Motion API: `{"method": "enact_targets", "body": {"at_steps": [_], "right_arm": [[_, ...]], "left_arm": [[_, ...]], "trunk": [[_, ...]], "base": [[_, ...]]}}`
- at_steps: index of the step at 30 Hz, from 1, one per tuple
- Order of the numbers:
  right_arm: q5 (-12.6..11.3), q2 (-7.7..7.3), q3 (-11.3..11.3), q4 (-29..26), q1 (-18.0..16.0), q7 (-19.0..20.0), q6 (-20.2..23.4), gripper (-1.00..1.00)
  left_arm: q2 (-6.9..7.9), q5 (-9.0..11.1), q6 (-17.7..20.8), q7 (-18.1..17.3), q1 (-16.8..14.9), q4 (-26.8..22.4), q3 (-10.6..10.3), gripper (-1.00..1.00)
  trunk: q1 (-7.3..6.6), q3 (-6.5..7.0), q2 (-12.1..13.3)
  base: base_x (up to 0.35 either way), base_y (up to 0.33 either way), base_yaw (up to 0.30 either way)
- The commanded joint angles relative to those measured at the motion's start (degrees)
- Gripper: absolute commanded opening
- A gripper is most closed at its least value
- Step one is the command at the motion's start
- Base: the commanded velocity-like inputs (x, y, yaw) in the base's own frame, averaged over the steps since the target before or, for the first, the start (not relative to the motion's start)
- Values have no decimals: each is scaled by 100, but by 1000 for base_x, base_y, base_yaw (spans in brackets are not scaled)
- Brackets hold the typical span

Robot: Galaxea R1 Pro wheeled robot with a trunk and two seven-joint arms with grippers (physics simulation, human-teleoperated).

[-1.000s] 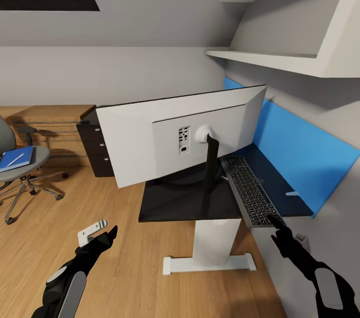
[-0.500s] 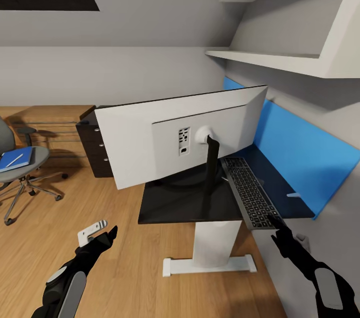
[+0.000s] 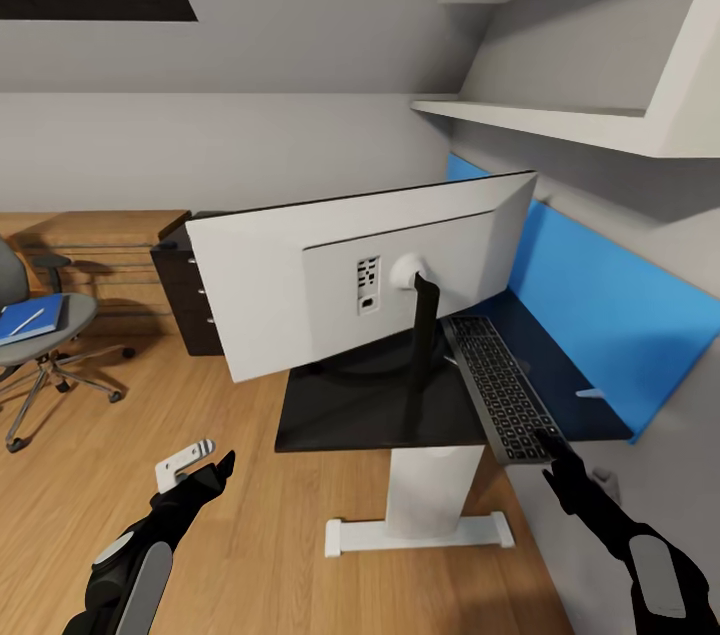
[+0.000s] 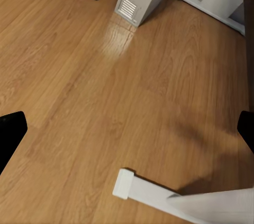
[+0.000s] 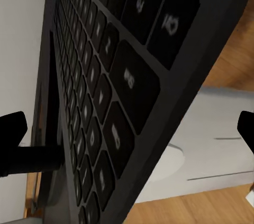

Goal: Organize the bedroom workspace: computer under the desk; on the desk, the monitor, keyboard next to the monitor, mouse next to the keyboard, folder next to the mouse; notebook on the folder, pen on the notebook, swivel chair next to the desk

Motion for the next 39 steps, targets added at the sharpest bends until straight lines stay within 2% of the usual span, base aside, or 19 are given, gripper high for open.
{"method": "enact_targets", "body": {"at_steps": [1,13,14,36,39], "right_arm": [[-12,2,-17,0,-6,13,42,100],[-6,2,-12,0,-6,13,42,100],[-5,2,-11,0,-6,13,42,-100],[6,2,1,0,-6,21,33,-100],[6,2,1,-4,-6,21,33,-100]], "left_arm": [[-3,60,30,34,-3,-9,5,100],[-3,59,38,34,-4,-9,5,100],[-3,59,39,34,-3,-9,5,100],[-3,59,35,34,-6,-9,5,100],[-3,59,32,38,-6,-9,5,100]], "trunk": [[1,-5,-3],[1,-5,-3],[1,-5,-3],[1,-5,-3],[-65,48,117]], "base": [[54,0,0],[12,0,0],[0,0,0],[0,0,0],[0,0,0]]}}
